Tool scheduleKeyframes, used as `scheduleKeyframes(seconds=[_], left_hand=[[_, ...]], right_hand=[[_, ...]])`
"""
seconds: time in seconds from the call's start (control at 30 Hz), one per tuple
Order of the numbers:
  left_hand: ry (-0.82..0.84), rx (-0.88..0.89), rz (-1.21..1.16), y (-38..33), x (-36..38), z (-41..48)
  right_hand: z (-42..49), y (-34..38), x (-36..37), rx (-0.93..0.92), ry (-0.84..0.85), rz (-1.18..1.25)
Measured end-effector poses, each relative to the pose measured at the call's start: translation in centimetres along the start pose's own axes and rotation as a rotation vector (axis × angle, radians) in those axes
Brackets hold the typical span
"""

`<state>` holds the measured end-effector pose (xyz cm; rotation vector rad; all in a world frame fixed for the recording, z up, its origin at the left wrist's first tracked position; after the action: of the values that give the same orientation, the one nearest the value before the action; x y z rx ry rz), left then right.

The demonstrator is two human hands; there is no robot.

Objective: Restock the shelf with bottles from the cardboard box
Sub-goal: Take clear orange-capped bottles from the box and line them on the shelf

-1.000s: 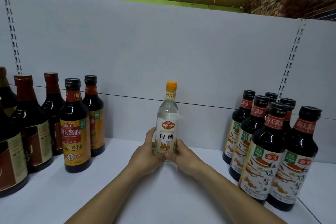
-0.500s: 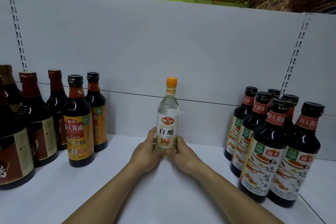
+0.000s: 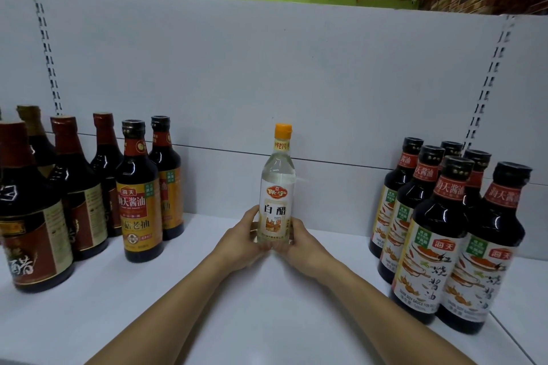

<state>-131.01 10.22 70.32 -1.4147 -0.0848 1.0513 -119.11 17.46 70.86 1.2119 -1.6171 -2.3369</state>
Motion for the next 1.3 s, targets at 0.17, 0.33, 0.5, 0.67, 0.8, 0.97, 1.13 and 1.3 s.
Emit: scheduleKeyframes(seconds=[0.17, 0.33, 0.5, 0.67, 0.8, 0.97, 1.13, 1.3], left_hand=[[0.003, -0.062, -0.086, -0.5, -0.3, -0.2], [0.009, -0.092, -0.091, -1.3, -0.1, -0.9], [-0.050, -0.139, -0.040, -2.2, -0.5, -1.7], [-0.205, -0.077, 0.031, -4.5, -2.2, -3.5], [-0.336, -0.035, 0.015, -6.5, -5.0, -6.4], [-0.547, 0.007, 0.026, -8.4, -10.5, -11.8], [-0.751, -0.015, 0.037, -8.2, -16.6, -19.1], [-0.938, -0.097, 0.106, -6.3, -22.3, -27.3]], right_hand=[[-1.0, 0.8, -0.8, 0.003, 0.025, -0.002], [-2.0, 1.0, -2.0, -0.008, 0.052, -0.066], [-2.9, 0.9, -2.8, -0.047, 0.078, -0.096], [-3.7, 3.8, -4.0, -0.221, -0.043, -0.073], [-5.1, 7.4, -4.9, -0.381, -0.160, -0.001], [-7.5, 12.5, -3.4, -0.507, -0.117, 0.116], [-11.9, 18.3, 0.7, -0.653, 0.028, 0.162], [-18.3, 23.6, 6.5, -0.759, 0.233, 0.243]])
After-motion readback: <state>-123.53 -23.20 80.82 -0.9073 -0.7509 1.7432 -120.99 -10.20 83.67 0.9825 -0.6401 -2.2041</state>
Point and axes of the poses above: each hand's wrist, its own z-axis towards the middle knuckle, its own x-axis out of the palm, y = z × x, the point moved 10 cm from there along z, towards the middle knuckle, and after that the axes turned 12 degrees about -y, right-handed, at the moved point
